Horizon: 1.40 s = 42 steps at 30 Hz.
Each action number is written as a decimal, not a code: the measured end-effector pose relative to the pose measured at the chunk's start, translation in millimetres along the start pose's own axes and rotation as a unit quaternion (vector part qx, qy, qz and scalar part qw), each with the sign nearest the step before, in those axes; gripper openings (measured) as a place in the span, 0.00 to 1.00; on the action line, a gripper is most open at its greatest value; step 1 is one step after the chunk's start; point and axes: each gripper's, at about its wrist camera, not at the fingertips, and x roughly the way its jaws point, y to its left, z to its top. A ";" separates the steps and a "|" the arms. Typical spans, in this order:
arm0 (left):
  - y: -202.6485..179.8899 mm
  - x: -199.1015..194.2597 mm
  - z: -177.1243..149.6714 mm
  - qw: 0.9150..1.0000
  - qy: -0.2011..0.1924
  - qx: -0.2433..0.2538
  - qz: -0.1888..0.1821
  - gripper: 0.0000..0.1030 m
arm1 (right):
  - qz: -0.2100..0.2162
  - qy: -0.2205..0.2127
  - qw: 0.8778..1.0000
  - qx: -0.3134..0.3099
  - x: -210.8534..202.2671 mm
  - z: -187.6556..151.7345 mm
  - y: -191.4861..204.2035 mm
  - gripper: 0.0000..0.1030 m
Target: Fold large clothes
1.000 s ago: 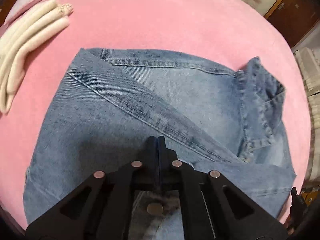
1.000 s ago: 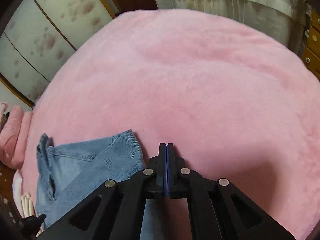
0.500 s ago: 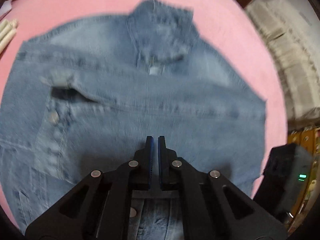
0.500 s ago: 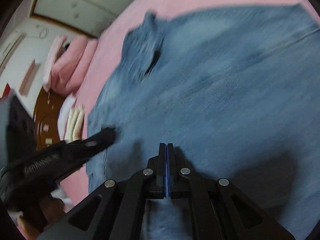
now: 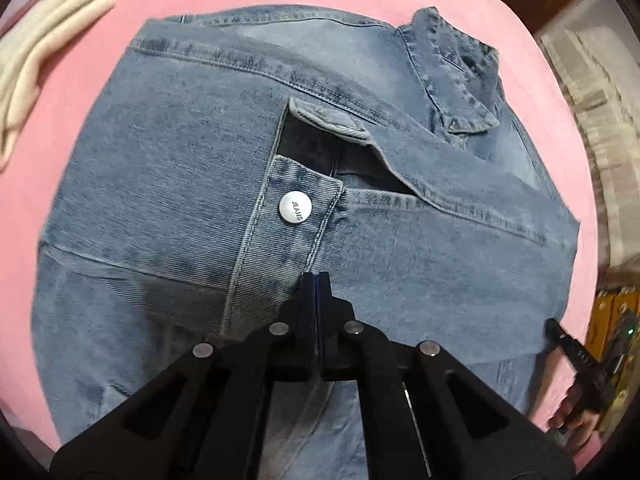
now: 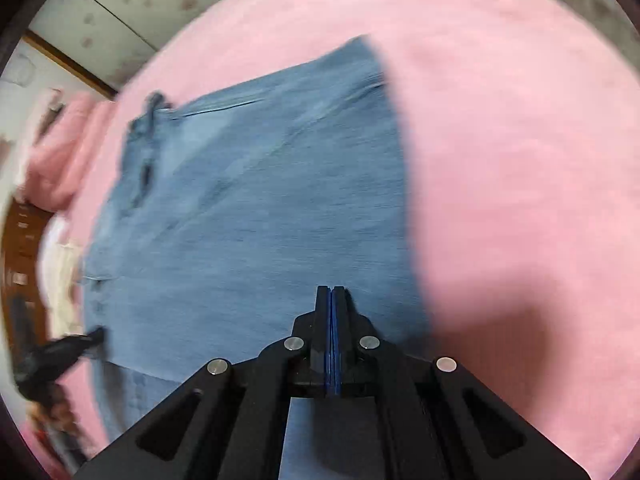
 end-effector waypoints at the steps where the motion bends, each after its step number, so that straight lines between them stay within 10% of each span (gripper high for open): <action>1: -1.7 -0.3 -1.3 1.000 0.000 0.009 0.008 0.01 | -0.025 -0.004 1.000 -0.008 -3.0 -1.8 -1.5 0.00; 12: -15.7 -49.0 -34.0 0.998 0.005 0.012 0.062 0.01 | -0.068 -0.006 0.996 0.053 -44.0 -12.8 -0.6 0.02; 21: -2.0 -103.7 -86.9 0.995 0.067 0.026 0.072 0.02 | -0.049 0.089 0.991 0.083 -90.3 -86.3 24.2 0.03; 25: -3.7 -139.2 -104.3 0.993 0.066 0.060 0.076 0.03 | -0.049 0.112 0.991 0.045 -109.2 -119.3 64.4 0.23; 27: -4.9 -154.2 -111.9 0.992 0.070 0.069 0.079 0.16 | -0.044 0.113 0.992 0.015 -122.1 -131.4 86.1 0.40; 29: -5.1 -167.8 -119.5 0.992 0.077 0.076 0.068 0.55 | -0.041 0.112 0.993 -0.009 -136.1 -140.7 107.5 0.58; 31: -4.9 -179.8 -123.8 0.992 0.065 0.080 0.067 0.65 | -0.035 0.106 0.993 -0.026 -150.4 -145.8 124.8 0.69; 42: -3.3 -209.2 -148.4 0.993 0.028 0.105 0.045 0.68 | -0.020 0.048 0.996 -0.068 -229.2 -165.7 166.2 0.81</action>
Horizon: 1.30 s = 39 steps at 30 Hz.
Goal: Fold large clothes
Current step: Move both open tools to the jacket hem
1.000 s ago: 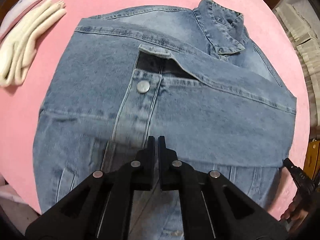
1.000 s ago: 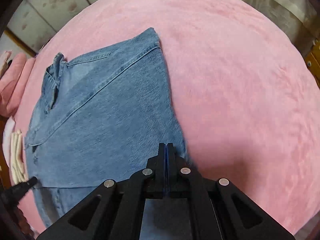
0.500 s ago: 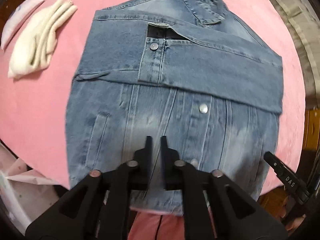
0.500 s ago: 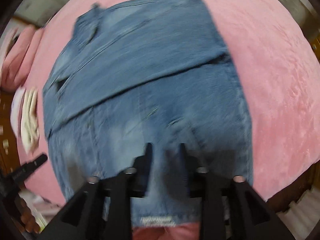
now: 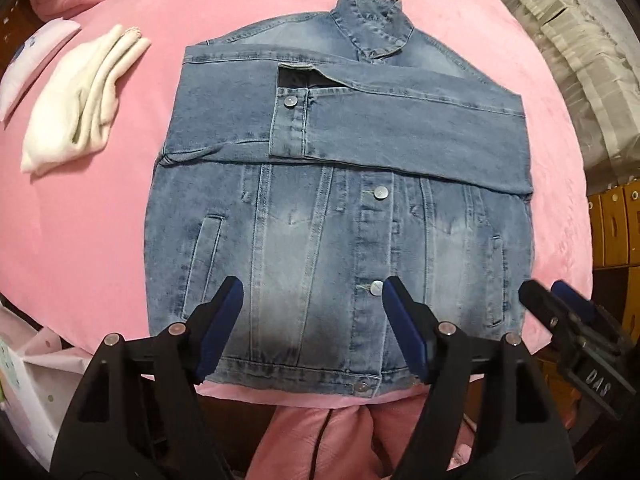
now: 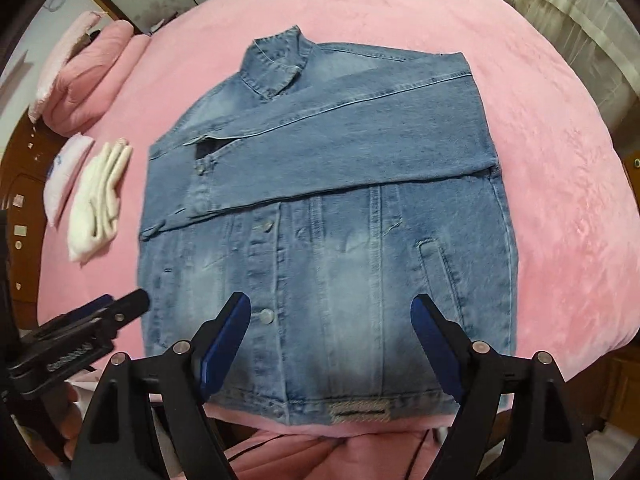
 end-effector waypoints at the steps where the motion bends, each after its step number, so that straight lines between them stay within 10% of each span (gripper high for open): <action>1: -0.2 -3.4 -3.4 1.000 -0.006 -0.004 -0.006 0.68 | 0.002 -0.003 1.000 -0.002 -1.2 -2.1 3.5 0.81; 20: 1.6 -93.1 -140.5 0.992 -0.120 0.011 0.044 0.68 | 0.000 -0.111 0.993 0.032 -93.0 -144.6 -49.3 0.85; 29: 63.7 -94.9 -199.8 0.988 -0.117 -0.037 0.089 0.68 | 0.015 -0.084 0.986 0.140 -94.3 -194.7 -128.3 0.85; 39: 134.0 -49.7 -213.3 0.983 -0.061 -0.164 0.054 0.68 | -0.024 -0.030 0.972 0.232 -65.6 -208.4 -208.5 0.85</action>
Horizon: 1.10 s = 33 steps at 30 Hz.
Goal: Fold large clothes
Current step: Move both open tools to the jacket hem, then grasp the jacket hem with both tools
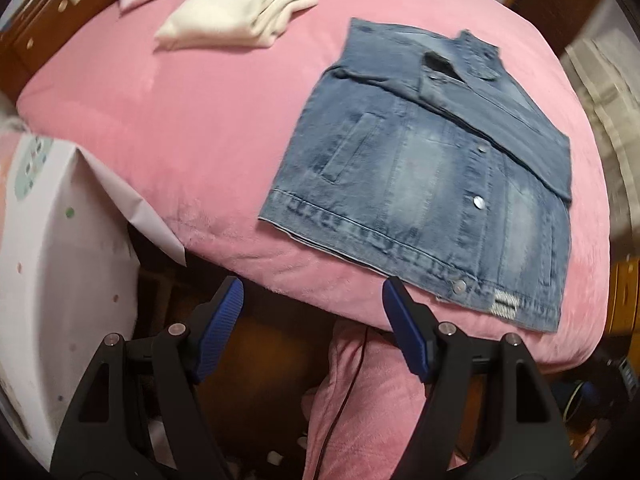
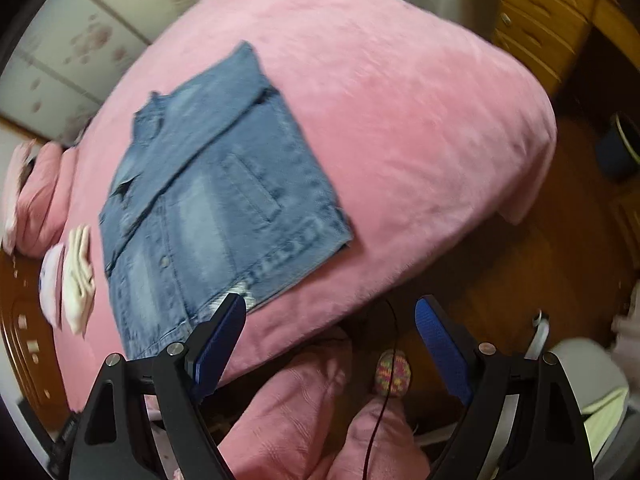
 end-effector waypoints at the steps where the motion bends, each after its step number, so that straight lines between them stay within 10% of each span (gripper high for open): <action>1: 3.0 5.8 2.3 1.000 0.003 -0.004 0.000 0.68 | -0.001 0.006 1.000 0.011 5.2 2.5 -4.7 0.85; 16: -6.3 110.7 61.3 0.992 0.040 0.105 0.062 0.68 | -0.006 0.067 0.990 0.125 127.6 40.5 -27.9 0.85; 33: 19.1 181.0 85.7 0.989 0.127 0.074 0.033 0.68 | 0.041 0.141 0.989 0.014 214.7 97.9 15.4 0.67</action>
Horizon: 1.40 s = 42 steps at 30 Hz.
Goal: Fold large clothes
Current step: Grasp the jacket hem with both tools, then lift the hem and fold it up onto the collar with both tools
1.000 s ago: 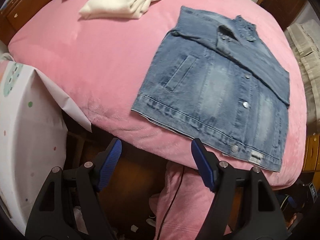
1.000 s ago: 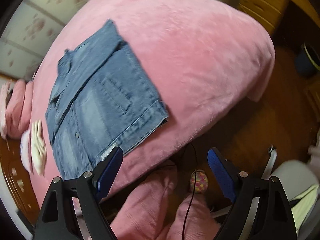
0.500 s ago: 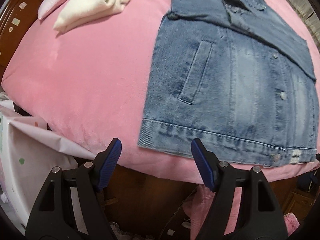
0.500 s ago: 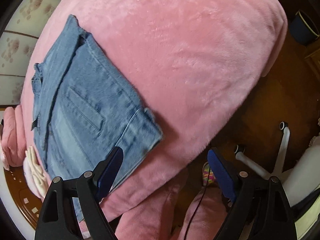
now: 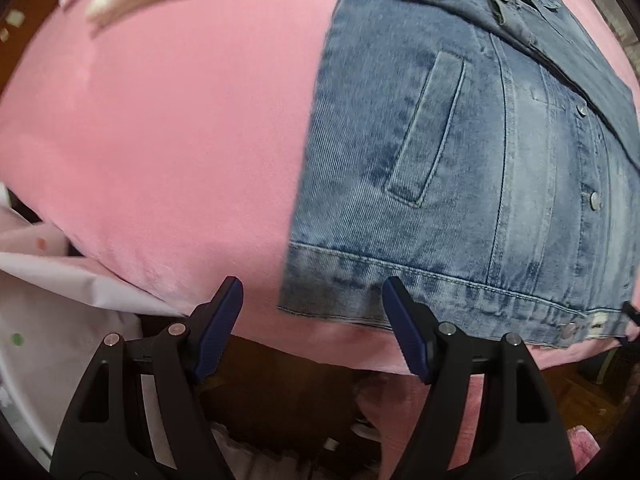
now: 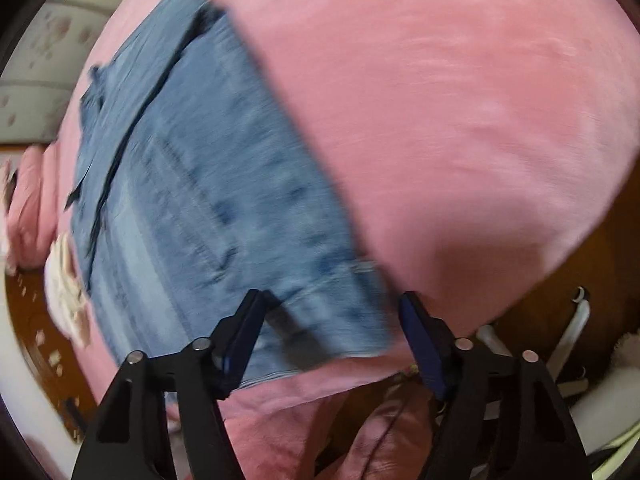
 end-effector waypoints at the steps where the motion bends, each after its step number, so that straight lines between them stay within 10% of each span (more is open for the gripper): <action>1: 3.3 4.3 1.2 1.000 0.008 -0.005 -0.013 0.68 | -0.008 0.013 1.000 -0.017 5.2 2.5 9.7 0.67; 6: 23.6 32.4 8.5 0.993 0.057 -0.038 -0.096 0.68 | -0.033 0.032 0.997 -0.069 14.3 10.8 32.0 0.62; 17: 41.1 61.1 36.0 0.984 0.112 -0.051 -0.125 0.67 | 0.001 0.043 0.999 -0.021 18.9 20.7 7.5 0.57; 25: 31.0 39.3 48.8 0.983 0.065 -0.012 -0.172 0.41 | 0.037 0.034 0.998 0.033 32.5 22.4 -1.1 0.69; 31: 18.9 25.1 57.4 0.988 0.049 -0.047 -0.138 0.25 | 0.012 0.031 0.999 0.001 15.1 16.5 5.2 0.42; 42: 46.6 -25.3 54.0 0.965 0.004 -0.156 -0.210 0.09 | 0.189 0.002 0.980 0.064 -37.7 4.4 49.2 0.22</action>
